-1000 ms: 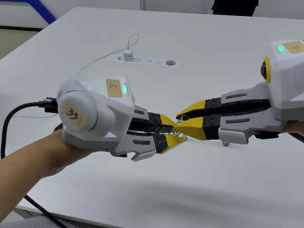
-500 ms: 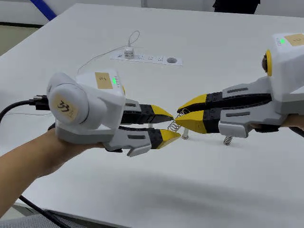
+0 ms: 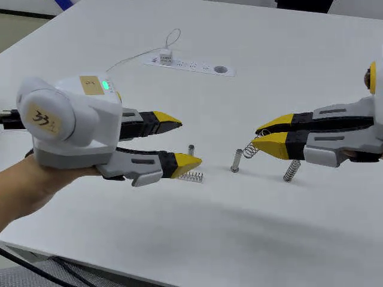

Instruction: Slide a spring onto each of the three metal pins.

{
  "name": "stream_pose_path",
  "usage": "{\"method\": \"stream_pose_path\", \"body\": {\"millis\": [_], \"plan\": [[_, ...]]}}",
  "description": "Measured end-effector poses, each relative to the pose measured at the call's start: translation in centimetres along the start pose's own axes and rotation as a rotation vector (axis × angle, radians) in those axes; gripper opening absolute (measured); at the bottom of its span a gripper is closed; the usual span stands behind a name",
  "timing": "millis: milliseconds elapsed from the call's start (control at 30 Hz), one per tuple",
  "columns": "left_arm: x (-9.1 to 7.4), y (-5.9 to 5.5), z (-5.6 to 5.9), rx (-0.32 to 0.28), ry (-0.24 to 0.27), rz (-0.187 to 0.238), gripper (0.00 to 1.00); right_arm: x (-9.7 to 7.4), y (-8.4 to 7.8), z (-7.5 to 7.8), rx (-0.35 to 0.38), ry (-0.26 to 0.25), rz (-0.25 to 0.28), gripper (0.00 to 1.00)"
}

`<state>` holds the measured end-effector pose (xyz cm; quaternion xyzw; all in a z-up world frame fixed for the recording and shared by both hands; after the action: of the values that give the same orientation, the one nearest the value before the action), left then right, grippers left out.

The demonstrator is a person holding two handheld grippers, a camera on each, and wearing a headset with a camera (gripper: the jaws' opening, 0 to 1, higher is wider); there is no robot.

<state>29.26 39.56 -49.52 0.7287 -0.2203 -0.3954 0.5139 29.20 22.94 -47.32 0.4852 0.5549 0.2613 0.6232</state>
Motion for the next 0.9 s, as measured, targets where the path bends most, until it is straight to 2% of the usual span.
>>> {"method": "stream_pose_path", "body": {"millis": [67, 167, 333, 467, 600, 700, 900], "plan": [[-0.3, -0.4, -0.5, -0.029, 0.018, -0.008, 0.52, -0.1, -0.1, 0.7, 0.018, -0.035, 0.007, 0.11], [-0.6, -0.7, -1.1, -0.041, 0.05, -0.014, 0.6, -0.1, -0.1, 1.9, 0.063, -0.084, 0.015, 0.11], [-0.9, -1.3, -1.8, -0.05, 0.069, -0.036, 0.65, 0.0, -0.3, 3.5, 0.08, -0.142, 0.01, 0.11], [-1.1, -1.5, -1.9, -0.052, 0.074, -0.052, 0.71, 0.5, -0.9, 4.6, 0.071, -0.179, -0.027, 0.11], [-1.4, -1.8, -2.2, -0.051, 0.094, -0.061, 0.78, 1.2, -1.4, 5.0, 0.079, -0.18, -0.041, 0.11], [-1.6, -1.8, -2.4, -0.066, 0.111, -0.054, 0.8, 1.8, -2.4, 5.4, 0.047, -0.188, -0.1, 0.11], [-2.0, -2.2, -2.6, -0.075, 0.128, -0.065, 0.84, 3.1, -3.3, 6.5, 0.066, -0.187, -0.114, 0.11]]}}
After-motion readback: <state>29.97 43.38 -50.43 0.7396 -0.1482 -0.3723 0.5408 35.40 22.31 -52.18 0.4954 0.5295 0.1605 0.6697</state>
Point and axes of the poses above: the centre of the closed fingertips' face, and the gripper's own axes: x roughly forward along the fingers, z roughly to its right, y roughly out of its top, the point moved 5 cm from there along -x, roughly backward along the fingers, and after that the axes turned 8 degrees about y, right-handed, at the moved point
